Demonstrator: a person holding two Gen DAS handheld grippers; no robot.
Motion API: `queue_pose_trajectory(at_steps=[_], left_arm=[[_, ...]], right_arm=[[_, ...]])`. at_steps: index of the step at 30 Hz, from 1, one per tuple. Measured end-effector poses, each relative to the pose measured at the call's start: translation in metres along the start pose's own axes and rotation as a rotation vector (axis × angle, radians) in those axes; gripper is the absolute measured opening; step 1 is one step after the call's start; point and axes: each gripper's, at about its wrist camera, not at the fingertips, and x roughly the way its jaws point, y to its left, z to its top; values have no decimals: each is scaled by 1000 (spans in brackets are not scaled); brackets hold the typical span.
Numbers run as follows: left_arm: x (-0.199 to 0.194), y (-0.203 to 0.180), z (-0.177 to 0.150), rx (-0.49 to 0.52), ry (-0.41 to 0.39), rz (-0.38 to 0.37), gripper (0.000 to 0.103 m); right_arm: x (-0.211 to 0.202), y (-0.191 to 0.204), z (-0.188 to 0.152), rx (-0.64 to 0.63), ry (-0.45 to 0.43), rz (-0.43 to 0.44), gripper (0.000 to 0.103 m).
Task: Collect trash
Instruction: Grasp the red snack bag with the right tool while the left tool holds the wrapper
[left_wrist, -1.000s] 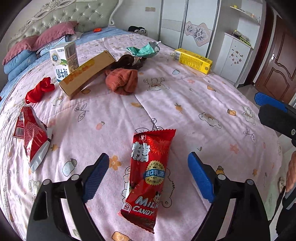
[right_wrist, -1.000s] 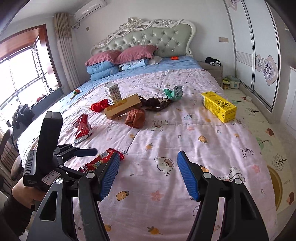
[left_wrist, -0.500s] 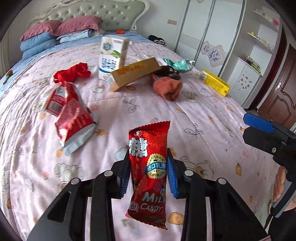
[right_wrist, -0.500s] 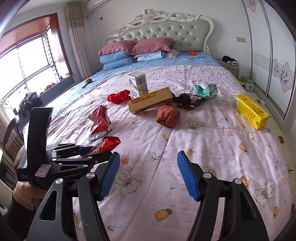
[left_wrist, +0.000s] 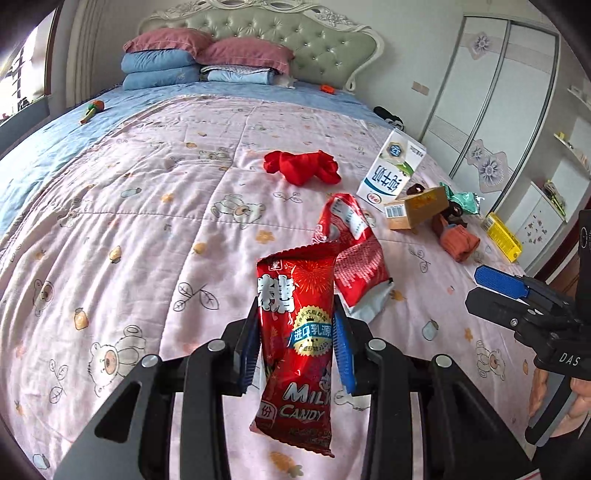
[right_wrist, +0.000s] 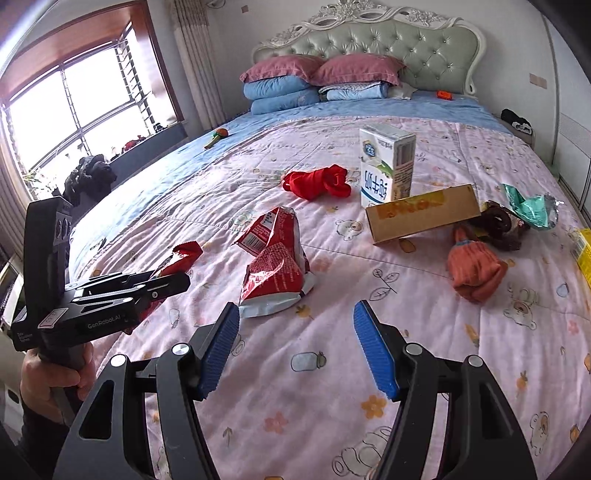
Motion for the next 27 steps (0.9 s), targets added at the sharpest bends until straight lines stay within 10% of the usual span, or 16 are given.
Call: queue_pose_trajectory(at_steps=[15, 23, 27], left_arm=[[26, 38, 8, -74, 8, -11, 36], [31, 33, 11, -88, 19, -15, 36], [25, 20, 11, -70, 21, -19, 36]], right_arm=[[104, 10, 46, -42, 138, -45, 64], [103, 7, 37, -59, 143, -22, 21], [77, 4, 33, -48, 88, -19, 17]])
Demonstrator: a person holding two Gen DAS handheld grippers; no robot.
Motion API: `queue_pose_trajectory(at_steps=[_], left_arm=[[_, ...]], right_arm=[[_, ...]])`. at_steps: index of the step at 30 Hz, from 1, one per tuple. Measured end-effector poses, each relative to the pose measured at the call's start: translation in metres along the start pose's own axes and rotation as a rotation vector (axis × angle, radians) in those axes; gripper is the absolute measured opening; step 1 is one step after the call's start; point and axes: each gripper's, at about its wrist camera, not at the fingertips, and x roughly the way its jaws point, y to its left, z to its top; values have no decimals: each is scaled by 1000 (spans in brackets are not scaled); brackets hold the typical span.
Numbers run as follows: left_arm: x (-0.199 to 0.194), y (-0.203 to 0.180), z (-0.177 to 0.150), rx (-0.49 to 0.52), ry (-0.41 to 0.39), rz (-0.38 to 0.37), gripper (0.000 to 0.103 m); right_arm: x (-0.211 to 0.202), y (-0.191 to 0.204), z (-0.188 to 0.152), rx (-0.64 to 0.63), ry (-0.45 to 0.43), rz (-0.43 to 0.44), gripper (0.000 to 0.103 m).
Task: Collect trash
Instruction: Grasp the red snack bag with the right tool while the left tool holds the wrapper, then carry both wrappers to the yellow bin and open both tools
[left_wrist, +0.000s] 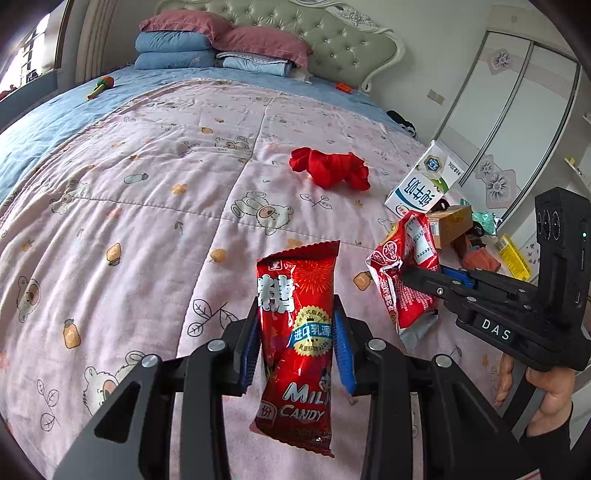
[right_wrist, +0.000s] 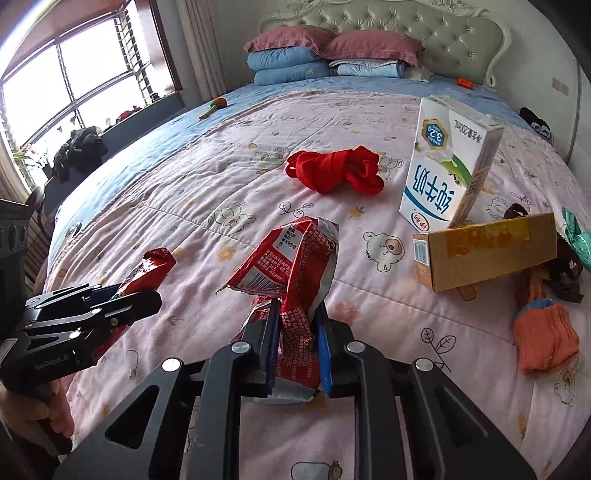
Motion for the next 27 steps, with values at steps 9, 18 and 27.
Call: queue_pose_trajectory(at_steps=[9, 18, 27], left_arm=[[-9, -68, -10, 75, 16, -57, 36], [9, -179, -26, 212, 75, -147, 36], [36, -308, -46, 376, 137, -238, 36]], right_arm=[[-87, -40, -47, 89, -121, 31, 17], [-166, -100, -95, 146, -190, -69, 17], [-242, -177, -155, 243, -270, -195, 17]])
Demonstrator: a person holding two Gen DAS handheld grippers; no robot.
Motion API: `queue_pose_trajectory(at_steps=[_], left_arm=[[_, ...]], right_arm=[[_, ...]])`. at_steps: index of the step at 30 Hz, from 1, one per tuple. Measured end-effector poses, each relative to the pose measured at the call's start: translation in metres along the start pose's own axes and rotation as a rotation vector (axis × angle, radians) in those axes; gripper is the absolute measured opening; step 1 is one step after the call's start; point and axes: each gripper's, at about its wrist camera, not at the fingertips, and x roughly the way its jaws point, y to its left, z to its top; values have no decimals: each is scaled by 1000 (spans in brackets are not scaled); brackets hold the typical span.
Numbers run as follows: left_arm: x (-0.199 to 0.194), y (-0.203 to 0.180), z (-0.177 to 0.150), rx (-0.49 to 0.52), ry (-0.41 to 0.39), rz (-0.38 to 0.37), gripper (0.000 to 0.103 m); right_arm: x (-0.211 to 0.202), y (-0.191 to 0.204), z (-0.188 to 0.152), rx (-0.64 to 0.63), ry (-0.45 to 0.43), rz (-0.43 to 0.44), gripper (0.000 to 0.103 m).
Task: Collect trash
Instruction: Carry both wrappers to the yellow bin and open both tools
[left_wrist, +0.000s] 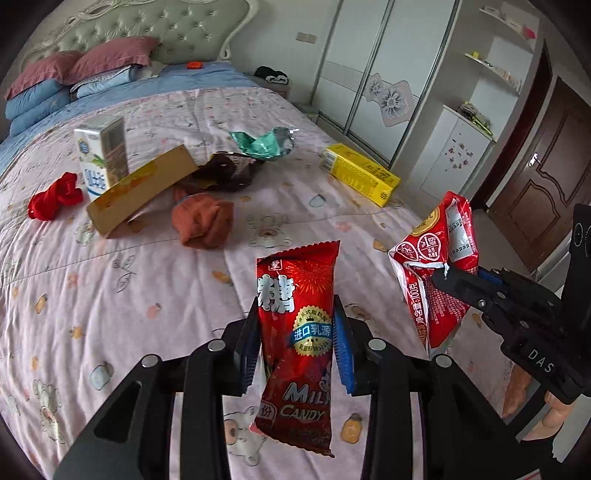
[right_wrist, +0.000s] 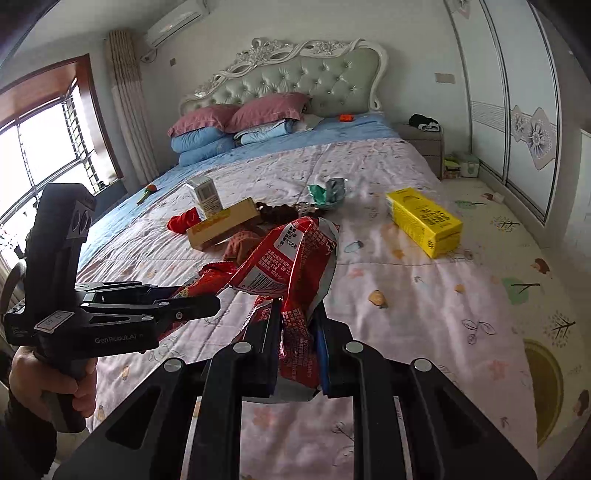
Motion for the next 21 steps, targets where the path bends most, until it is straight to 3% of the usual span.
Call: queue_pose_trajectory(at_steps=[13, 21], left_arm=[[91, -167, 30, 211, 127, -164, 36], [159, -268, 34, 308, 229, -292, 36]], right_arm=[[-94, -161, -45, 209, -63, -251, 17], [-123, -242, -80, 334, -49, -385, 17]])
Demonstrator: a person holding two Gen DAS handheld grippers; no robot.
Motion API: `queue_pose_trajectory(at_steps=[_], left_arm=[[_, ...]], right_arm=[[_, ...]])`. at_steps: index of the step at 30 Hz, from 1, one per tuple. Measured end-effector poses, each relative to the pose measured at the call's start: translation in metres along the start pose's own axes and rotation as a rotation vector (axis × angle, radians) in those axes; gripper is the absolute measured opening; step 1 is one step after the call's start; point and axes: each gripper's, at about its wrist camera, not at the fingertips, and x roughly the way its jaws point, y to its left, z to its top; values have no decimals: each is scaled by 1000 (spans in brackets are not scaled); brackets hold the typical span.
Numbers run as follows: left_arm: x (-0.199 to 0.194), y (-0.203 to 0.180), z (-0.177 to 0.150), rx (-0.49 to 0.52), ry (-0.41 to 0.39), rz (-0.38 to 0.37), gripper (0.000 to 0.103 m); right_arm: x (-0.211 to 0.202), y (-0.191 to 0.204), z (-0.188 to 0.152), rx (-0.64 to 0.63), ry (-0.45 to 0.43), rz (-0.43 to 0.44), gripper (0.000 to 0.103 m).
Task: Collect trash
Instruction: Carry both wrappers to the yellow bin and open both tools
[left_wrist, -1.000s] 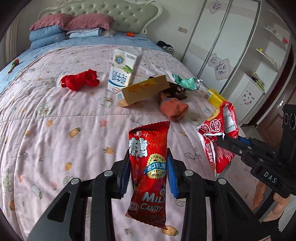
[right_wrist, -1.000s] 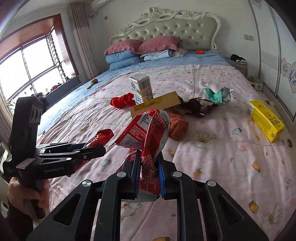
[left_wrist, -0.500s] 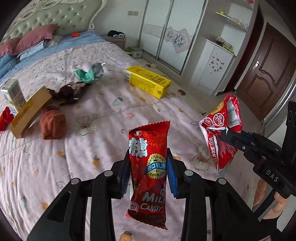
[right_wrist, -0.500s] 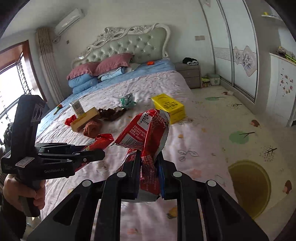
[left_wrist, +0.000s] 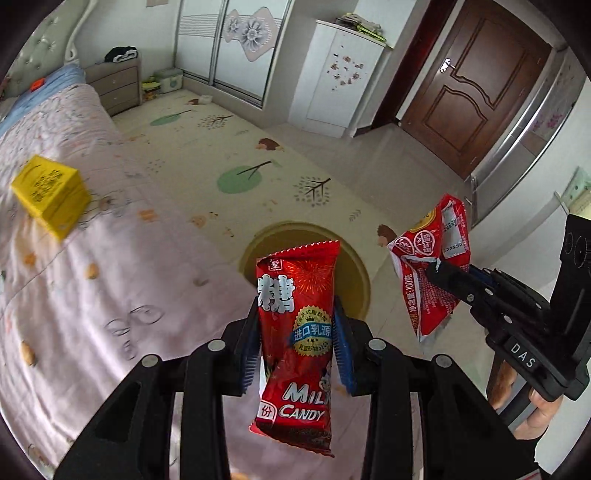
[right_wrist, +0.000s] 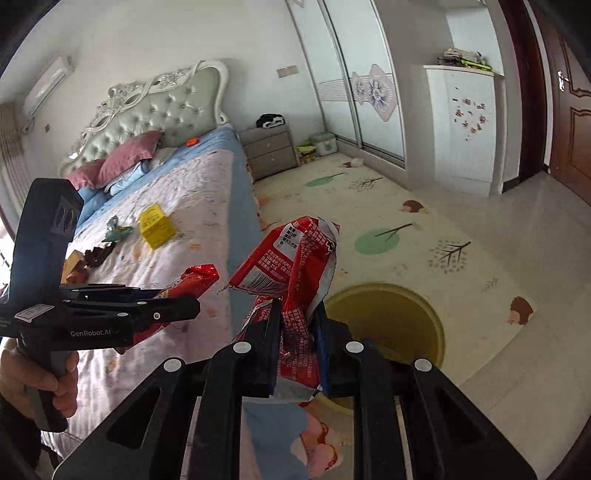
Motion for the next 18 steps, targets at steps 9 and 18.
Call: queue_pose_trajectory(at_steps=[9, 18], left_arm=[[72, -22, 47, -26, 70, -84, 36], [130, -6, 80, -100, 156, -118, 36]], right_arm=[[38, -59, -7, 70, 68, -64, 17], [86, -75, 2, 56, 122, -98, 18]])
